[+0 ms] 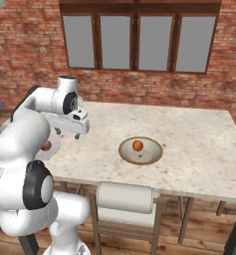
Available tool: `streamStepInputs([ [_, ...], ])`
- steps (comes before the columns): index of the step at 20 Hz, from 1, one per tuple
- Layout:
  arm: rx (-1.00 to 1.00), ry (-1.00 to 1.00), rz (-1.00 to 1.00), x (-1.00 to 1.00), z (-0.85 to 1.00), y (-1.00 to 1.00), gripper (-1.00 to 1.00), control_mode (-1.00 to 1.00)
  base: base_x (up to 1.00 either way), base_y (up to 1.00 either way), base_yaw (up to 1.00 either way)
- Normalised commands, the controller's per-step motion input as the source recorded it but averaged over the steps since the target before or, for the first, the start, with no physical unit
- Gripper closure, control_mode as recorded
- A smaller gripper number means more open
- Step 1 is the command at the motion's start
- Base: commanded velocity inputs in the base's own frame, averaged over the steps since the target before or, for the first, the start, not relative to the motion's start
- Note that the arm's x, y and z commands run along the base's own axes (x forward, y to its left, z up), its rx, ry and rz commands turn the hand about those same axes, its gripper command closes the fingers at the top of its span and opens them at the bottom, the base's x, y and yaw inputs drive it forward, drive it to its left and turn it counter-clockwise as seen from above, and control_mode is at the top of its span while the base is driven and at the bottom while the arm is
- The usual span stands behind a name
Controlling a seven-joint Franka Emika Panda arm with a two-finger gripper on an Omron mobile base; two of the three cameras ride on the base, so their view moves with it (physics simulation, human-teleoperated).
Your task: Take the fruits from the plate on the dining counter and place two fruits in each bowl.
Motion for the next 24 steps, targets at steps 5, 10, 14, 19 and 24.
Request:
streamStepInputs([
  [5, 0.01, 0.1, 0.1, 0.0, -0.07, 0.99, -1.0, -1.0, 0.0, 0.0, 0.0],
  [10, 0.0, -0.07, 0.02, 0.0, -0.42, 0.86, -1.0, -1.0, 0.0, 0.0, 0.0],
  [14, 0.0, -0.2, 0.0, 0.1, -0.25, 0.27, -1.0, -1.0, 0.0, 0.0, 0.0],
  [19, 0.0, -0.25, 0.0, 0.25, -0.31, 0.08, -1.0, -1.0, 0.0, 0.0, 0.0],
  [24, 0.0, -0.04, 0.01, 0.39, -0.17, 0.23, -1.0, -1.0, 0.0, 0.0, 0.0],
])
